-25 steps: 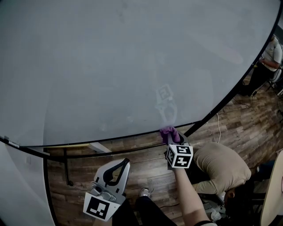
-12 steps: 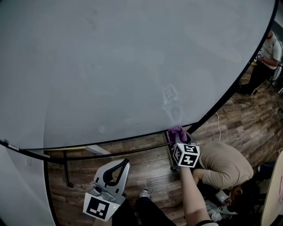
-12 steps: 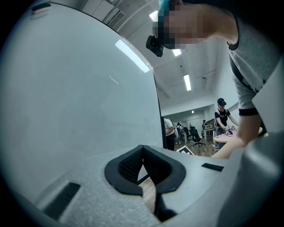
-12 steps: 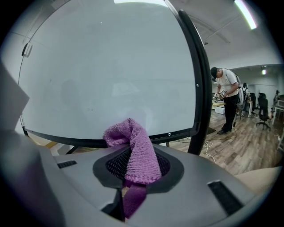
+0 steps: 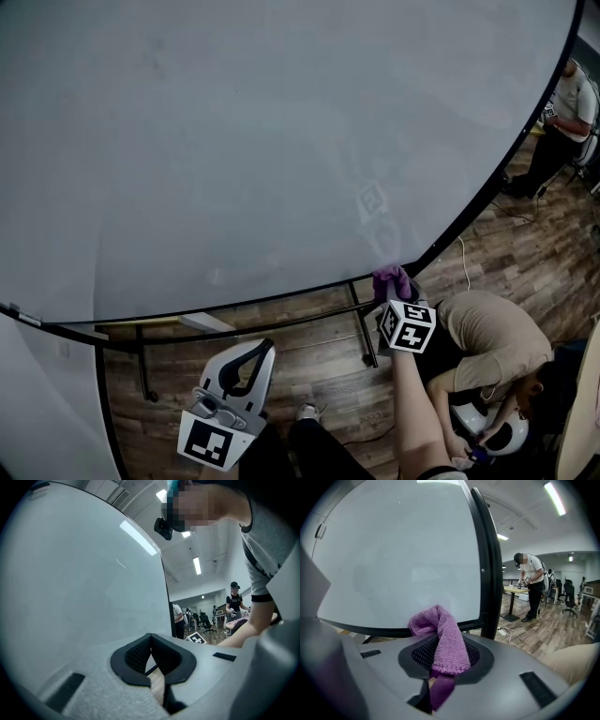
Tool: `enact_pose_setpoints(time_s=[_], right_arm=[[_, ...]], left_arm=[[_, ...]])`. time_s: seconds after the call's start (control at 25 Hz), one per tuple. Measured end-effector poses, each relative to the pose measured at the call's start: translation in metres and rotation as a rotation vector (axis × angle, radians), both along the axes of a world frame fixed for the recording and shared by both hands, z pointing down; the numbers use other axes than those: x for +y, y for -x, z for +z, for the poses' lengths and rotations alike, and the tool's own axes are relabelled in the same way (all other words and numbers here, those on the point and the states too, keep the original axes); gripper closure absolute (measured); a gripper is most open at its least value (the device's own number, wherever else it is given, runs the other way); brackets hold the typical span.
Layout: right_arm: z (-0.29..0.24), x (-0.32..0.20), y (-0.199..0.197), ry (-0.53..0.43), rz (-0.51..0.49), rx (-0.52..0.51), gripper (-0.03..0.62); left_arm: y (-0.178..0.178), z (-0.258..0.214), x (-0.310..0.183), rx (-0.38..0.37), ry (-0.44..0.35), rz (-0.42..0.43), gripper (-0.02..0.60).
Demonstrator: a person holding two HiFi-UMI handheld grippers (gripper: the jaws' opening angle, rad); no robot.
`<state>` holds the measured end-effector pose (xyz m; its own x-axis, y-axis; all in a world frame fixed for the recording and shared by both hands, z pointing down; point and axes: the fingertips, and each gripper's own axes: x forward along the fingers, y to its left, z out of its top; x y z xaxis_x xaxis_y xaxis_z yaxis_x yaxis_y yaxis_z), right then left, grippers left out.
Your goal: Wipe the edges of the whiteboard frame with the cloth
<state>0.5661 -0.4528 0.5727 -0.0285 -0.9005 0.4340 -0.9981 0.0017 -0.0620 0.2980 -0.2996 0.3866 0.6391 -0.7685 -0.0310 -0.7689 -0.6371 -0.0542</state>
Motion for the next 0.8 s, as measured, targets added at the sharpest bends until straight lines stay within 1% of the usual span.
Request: enact_pose_setpoints(time_s=[0.2,0.28,0.36,0.56,0.72,0.8], right_arm=[[-0.001,-0.001,-0.027,0.002,0.003,0.032,0.516],[-0.003,-0.001,-0.042,-0.001,0.026,0.026,0.516],[-0.003,-0.002,-0.050,0.002,0.057,0.015,0.516],[-0.001,-0.006,-0.055,0.007,0.106,0.014,0.516],[0.000,-0.007,-0.062,0.007,0.117,0.003,0.516],[0.001,-0.007,-0.069,0.009,0.143,-0.003,0.516]], left_arm=[[-0.014,-0.001,0.001,-0.018,0.000,-0.003,0.565],[-0.021,-0.004,0.002,-0.022,0.000,-0.006,0.565],[-0.018,-0.003,0.001,-0.021,0.001,-0.008,0.565],[-0.001,0.001,-0.003,-0.016,0.005,-0.012,0.565],[-0.001,0.003,-0.006,-0.013,0.007,-0.013,0.565],[-0.003,0.003,-0.008,-0.013,0.010,-0.013,0.565]])
